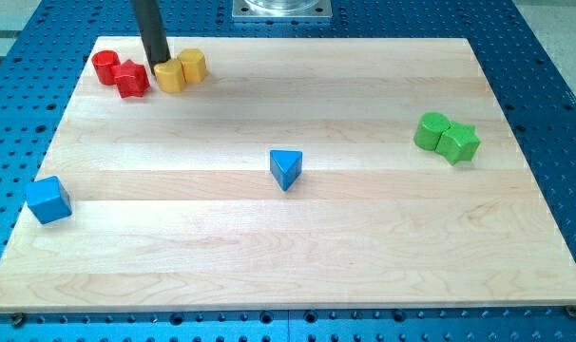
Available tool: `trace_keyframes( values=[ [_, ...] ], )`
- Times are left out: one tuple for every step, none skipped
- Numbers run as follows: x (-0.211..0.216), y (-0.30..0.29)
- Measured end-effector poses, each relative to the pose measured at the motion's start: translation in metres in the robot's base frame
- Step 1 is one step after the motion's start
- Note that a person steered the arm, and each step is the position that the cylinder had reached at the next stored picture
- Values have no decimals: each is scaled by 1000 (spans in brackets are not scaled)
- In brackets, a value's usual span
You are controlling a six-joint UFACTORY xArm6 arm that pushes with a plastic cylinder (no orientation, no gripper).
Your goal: Move the heart to the left side of the hexagon
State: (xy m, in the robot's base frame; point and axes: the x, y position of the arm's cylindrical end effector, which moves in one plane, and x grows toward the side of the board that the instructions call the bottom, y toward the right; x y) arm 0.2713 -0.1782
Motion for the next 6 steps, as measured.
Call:
trace_keyframes(
  values=[
    [-29,0],
    [-29,32],
    [10,94],
    [2,115],
    [-29,40],
    [-19,-3]
  ],
)
